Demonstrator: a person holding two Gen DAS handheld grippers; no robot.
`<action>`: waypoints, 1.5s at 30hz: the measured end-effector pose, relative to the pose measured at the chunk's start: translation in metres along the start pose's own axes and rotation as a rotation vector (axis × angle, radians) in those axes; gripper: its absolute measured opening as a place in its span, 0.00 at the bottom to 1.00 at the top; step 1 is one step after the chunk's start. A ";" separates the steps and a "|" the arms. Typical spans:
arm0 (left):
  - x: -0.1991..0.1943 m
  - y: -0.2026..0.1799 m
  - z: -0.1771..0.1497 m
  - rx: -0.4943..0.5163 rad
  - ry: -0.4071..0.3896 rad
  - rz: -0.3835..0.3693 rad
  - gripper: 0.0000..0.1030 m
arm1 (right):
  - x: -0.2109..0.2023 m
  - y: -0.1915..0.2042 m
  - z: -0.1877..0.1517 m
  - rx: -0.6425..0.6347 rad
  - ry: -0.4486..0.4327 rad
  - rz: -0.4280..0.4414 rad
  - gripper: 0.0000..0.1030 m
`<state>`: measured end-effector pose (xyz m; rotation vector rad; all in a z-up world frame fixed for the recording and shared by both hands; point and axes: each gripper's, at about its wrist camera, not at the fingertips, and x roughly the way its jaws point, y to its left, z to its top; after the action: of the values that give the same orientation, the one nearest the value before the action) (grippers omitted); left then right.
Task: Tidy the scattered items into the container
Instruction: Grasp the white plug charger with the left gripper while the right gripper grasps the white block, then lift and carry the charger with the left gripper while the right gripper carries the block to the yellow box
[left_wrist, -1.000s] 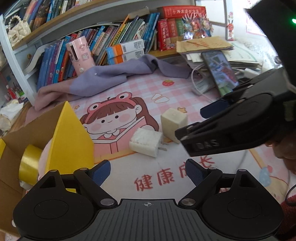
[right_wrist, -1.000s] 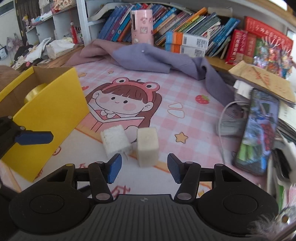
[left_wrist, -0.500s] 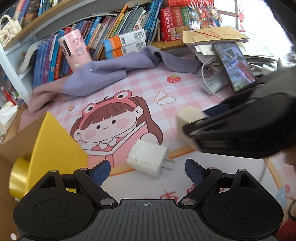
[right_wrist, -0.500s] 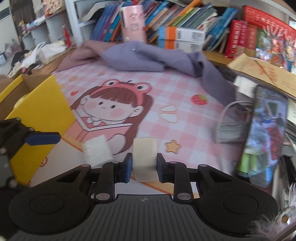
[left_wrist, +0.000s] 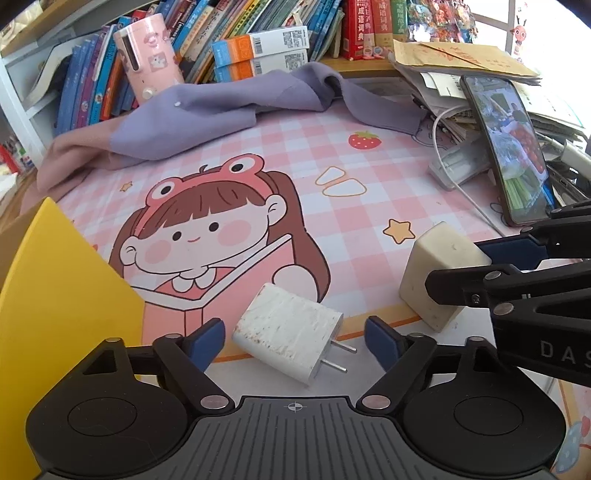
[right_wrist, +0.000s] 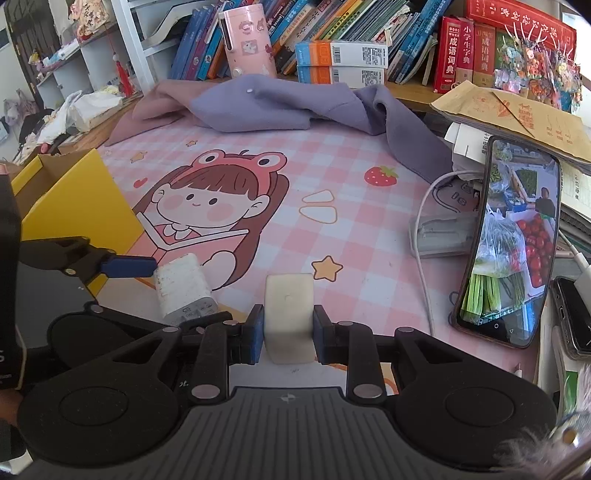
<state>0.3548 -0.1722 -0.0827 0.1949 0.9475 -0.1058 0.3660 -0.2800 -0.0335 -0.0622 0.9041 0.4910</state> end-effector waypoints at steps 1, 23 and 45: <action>0.002 0.001 0.000 -0.009 0.005 -0.006 0.80 | 0.000 0.000 0.000 0.000 0.000 -0.001 0.24; -0.044 0.015 -0.015 -0.036 -0.054 -0.093 0.63 | -0.025 0.017 -0.009 -0.031 -0.037 -0.013 0.23; -0.131 0.031 -0.074 -0.058 -0.151 -0.180 0.63 | -0.088 0.063 -0.047 -0.057 -0.087 -0.084 0.23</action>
<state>0.2248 -0.1251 -0.0142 0.0467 0.8146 -0.2554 0.2584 -0.2696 0.0137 -0.1295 0.7986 0.4386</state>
